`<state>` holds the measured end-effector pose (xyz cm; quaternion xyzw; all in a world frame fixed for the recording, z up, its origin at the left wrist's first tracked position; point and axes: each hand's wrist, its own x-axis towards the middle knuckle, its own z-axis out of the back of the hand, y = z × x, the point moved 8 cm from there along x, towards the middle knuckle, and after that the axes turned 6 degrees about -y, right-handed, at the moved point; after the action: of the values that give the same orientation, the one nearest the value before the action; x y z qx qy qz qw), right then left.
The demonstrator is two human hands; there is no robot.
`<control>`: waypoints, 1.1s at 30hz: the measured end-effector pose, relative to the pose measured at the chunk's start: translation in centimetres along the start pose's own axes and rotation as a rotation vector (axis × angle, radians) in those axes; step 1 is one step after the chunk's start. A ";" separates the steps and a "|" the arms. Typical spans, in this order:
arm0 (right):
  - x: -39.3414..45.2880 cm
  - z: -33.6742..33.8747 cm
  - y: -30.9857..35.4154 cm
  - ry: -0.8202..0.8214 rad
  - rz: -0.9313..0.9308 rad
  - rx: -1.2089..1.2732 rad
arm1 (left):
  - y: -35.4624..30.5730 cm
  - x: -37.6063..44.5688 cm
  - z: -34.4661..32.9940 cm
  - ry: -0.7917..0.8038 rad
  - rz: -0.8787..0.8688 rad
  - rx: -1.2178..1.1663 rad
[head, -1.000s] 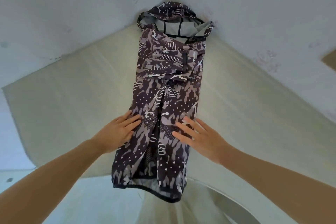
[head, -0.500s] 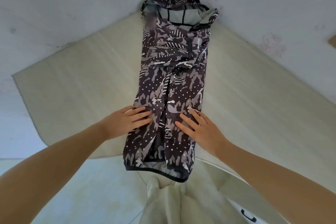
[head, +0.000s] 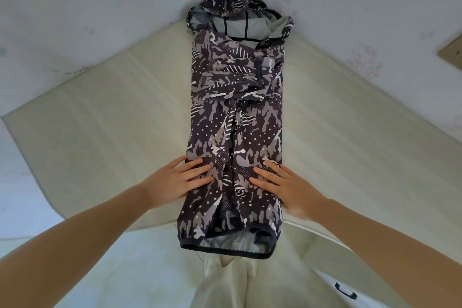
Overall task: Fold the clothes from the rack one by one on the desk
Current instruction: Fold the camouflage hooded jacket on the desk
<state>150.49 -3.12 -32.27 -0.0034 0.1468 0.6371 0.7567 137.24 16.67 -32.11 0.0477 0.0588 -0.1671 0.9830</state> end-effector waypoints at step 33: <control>3.4 3.6 -7.9 -0.329 -0.773 1.125 | 6.7 -0.3 0.3 -0.440 1.102 -1.231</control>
<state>159.44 -0.68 -31.01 0.4330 0.3260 0.1421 0.8283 139.24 22.99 -31.26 -0.5066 -0.0847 0.3909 0.7638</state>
